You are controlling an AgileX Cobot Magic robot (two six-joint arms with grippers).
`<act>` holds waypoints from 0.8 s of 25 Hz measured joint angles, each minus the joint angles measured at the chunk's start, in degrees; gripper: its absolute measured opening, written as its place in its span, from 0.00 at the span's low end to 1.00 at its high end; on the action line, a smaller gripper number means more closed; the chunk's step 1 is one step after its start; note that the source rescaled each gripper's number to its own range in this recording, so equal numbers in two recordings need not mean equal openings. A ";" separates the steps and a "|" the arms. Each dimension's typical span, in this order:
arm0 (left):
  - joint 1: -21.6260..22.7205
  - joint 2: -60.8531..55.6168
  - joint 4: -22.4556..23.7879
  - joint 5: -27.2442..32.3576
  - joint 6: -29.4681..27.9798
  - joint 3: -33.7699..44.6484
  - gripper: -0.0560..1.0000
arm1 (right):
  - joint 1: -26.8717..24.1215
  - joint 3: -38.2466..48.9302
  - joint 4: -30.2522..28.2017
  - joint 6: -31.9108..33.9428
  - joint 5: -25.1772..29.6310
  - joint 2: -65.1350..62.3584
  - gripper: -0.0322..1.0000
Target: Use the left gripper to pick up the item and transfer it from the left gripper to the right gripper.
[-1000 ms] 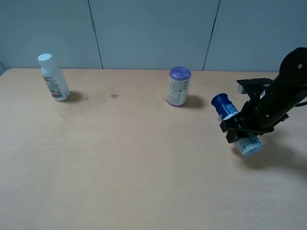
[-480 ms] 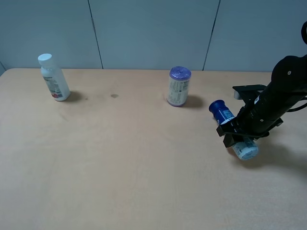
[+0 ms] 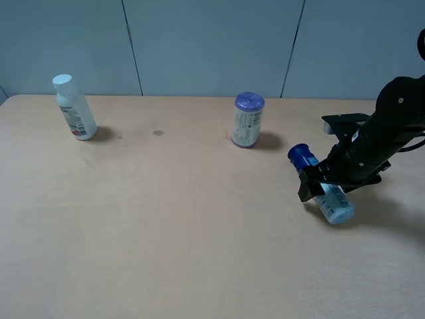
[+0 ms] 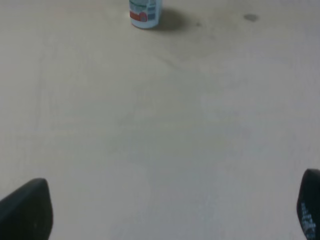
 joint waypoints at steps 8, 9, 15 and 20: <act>0.00 0.00 0.00 0.00 0.00 0.00 0.96 | 0.00 0.00 0.00 0.00 -0.48 0.00 0.98; 0.00 0.00 0.00 0.00 0.00 0.00 0.96 | 0.00 0.00 0.00 0.00 -0.48 0.00 0.98; 0.00 0.00 0.00 0.00 0.00 0.00 0.96 | 0.00 -4.21 -0.12 0.00 6.24 -1.42 0.98; 0.00 0.00 0.00 0.00 0.00 0.00 0.96 | 0.00 -11.06 -0.23 0.00 17.49 -4.64 0.98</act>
